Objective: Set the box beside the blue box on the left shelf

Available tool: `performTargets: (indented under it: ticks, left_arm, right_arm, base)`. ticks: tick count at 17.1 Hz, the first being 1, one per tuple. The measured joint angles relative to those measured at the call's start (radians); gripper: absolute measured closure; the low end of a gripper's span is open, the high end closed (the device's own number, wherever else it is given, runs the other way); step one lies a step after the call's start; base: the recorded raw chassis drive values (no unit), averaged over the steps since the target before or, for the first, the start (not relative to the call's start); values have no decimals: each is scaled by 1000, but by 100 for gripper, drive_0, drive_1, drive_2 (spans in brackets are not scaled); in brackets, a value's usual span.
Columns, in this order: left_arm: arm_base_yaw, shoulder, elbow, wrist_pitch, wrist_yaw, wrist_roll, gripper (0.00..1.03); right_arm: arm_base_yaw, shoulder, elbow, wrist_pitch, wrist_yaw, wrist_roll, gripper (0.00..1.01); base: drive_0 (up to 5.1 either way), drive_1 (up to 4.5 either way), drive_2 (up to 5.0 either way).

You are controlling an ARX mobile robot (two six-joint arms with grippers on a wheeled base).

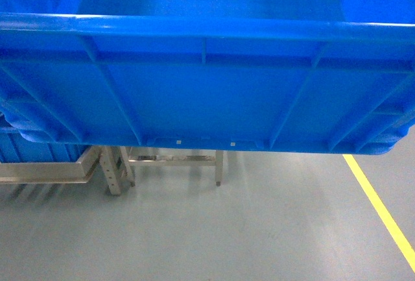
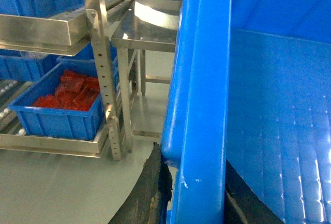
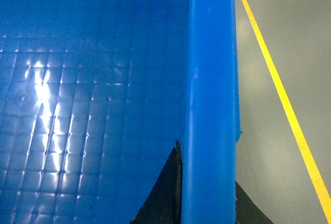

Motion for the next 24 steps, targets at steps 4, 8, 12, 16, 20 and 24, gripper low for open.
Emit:
performTargets:
  ticks: [4, 8, 12, 16, 20, 24]
  left_arm:
    - [0, 0, 0, 2, 0, 1, 89]
    - [0, 0, 0, 0, 0, 0, 89]
    - [0, 0, 0, 0, -1, 0, 89]
    - [0, 0, 0, 1, 0, 0, 89]
    - [0, 0, 0, 1, 0, -1, 89]
    - [0, 0, 0, -1, -1, -1, 89]
  right_arm:
    - [0, 1, 0, 4, -1, 0, 93]
    - [0, 2, 0, 4, -1, 0, 93]
    - [0, 2, 0, 2, -1, 1, 93]
    - [0, 1, 0, 2, -1, 1, 93]
    - [0, 2, 0, 2, -1, 1, 93]
    - [0, 2, 0, 1, -2, 1, 93]
  base:
    - [-482, 259, 259]
    - [-487, 253, 253]
    - [-496, 245, 245]
    - [-488, 253, 253]
    - [-507, 234, 234]
    - [-496, 245, 245]
